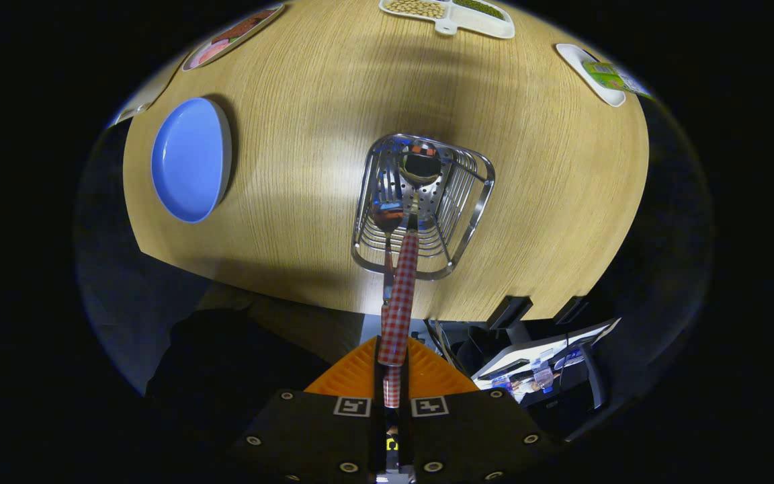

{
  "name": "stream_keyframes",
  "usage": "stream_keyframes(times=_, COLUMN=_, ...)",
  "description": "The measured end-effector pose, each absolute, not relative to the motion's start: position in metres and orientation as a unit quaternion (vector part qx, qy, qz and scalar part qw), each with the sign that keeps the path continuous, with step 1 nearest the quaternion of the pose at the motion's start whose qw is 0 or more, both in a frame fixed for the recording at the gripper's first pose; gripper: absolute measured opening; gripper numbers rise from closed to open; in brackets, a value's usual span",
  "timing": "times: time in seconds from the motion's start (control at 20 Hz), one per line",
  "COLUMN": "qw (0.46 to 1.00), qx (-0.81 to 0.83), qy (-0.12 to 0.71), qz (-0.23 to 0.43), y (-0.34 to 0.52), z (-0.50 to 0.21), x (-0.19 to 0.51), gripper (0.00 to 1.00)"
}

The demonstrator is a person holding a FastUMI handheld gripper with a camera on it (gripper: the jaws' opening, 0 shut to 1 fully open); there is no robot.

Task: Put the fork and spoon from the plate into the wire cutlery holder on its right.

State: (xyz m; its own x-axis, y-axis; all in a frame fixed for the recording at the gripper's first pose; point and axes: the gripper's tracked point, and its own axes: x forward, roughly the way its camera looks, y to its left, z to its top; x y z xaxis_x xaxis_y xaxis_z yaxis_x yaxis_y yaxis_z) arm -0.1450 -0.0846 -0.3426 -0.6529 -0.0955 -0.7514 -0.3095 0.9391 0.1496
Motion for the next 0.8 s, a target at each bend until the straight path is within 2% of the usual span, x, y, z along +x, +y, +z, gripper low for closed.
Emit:
stream_keyframes(times=0.3, qw=0.441, qx=-0.059, qy=0.888, qz=0.120, y=-0.078, z=-0.343, x=-0.130, gripper=0.16)
stream_keyframes(times=0.6, qw=0.472, qx=-0.035, qy=0.874, qz=0.110, y=-0.086, z=-0.337, x=-0.129, gripper=0.19)
stream_keyframes(times=0.8, qw=0.524, qx=-0.003, qy=0.844, qz=0.115, y=-0.084, z=-0.327, x=-0.122, gripper=0.25)
